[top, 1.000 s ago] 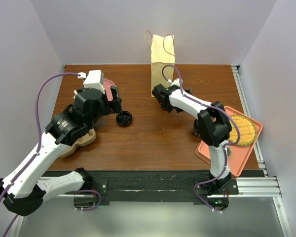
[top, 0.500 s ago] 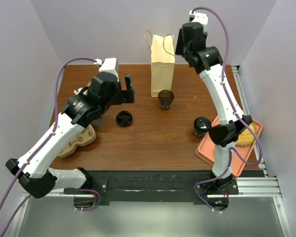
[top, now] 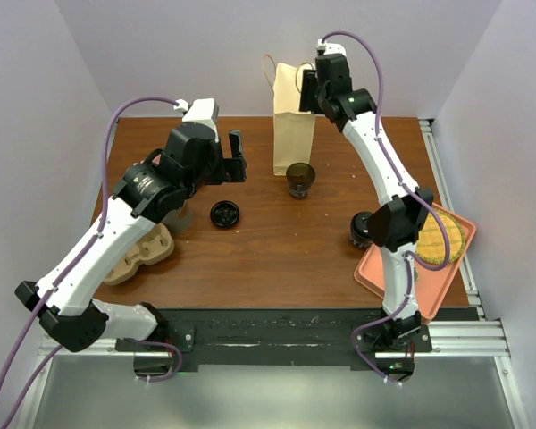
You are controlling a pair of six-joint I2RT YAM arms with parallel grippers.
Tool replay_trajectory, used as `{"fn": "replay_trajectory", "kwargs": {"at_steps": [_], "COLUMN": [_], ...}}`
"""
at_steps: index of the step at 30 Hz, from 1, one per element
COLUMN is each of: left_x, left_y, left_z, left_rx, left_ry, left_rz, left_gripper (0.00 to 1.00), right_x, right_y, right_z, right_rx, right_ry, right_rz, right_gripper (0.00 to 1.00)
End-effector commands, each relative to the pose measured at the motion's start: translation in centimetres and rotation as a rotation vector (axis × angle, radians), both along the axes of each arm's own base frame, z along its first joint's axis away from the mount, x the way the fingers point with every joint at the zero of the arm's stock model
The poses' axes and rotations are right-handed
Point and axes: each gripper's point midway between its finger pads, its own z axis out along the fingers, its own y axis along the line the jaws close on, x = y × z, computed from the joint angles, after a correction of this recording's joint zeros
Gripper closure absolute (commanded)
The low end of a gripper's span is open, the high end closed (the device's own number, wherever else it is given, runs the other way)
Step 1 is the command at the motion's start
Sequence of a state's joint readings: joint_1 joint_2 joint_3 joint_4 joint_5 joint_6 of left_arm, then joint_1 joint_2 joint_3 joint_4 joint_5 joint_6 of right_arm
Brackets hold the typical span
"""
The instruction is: Pack the takeout coffee
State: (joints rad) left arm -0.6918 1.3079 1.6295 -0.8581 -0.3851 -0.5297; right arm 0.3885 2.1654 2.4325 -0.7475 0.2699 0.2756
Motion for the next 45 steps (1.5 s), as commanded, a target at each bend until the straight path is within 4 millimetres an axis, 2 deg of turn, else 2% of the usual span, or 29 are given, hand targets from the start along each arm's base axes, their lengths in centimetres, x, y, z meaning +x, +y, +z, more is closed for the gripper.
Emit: {"fn": "replay_trajectory", "kwargs": {"at_steps": [1,7,10,18,21,22,25,28,32,37,39,40,45], "left_x": [0.3,0.5,0.5,0.5,0.4,0.5,0.4,0.4,0.5,0.6,0.5,0.6,0.3], "left_y": [0.5,0.8,0.7,0.8,1.0,1.1,1.4,1.5,1.8,2.4,2.7,2.9,3.9], "left_z": [1.5,1.7,1.8,2.0,2.1,2.1,2.1,1.9,1.9,2.1,2.6,2.7,4.9], "left_rx": [0.028,0.032,0.027,0.028,0.033,0.036,0.042,0.050,0.057,0.079,0.079,0.082,0.042], "left_ry": [-0.046,-0.062,-0.064,-0.068,-0.072,-0.072,-0.075,-0.072,-0.073,-0.083,-0.095,-0.098,-0.131], "left_rz": [-0.016,-0.008,-0.012,-0.008,-0.006,-0.001,0.009,0.014,0.028,0.050,0.057,0.067,0.122], "left_gripper": [0.01,0.01,0.02,0.02,0.02,0.02,0.02,0.02,0.02,0.02,0.02,0.02,0.02], "right_x": [0.6,0.7,1.0,1.3,1.6,1.7,2.2,2.5,2.3,1.0,0.6,0.0,-1.9], "right_y": [-0.7,-1.0,-0.9,-0.5,-0.2,-0.2,-0.1,0.4,0.9,1.6,1.8,1.9,2.8], "right_z": [2.3,0.2,0.2,-1.3,-1.1,-0.9,0.4,2.2,4.9,9.2,10.3,11.4,14.1], "right_rx": [-0.017,-0.036,-0.048,-0.048,-0.033,-0.029,-0.011,0.029,0.107,0.217,0.263,0.288,0.422], "right_ry": [-0.074,-0.033,-0.035,-0.005,-0.013,-0.020,-0.062,-0.114,-0.176,-0.249,-0.260,-0.275,-0.282], "right_rz": [-0.021,-0.042,-0.036,-0.028,-0.027,-0.029,-0.031,-0.025,-0.016,0.009,0.011,0.021,0.048], "right_gripper": [0.44,0.49,0.62,0.65,0.71,0.78,0.92,1.00,1.00,1.00,1.00,1.00,1.00]}}
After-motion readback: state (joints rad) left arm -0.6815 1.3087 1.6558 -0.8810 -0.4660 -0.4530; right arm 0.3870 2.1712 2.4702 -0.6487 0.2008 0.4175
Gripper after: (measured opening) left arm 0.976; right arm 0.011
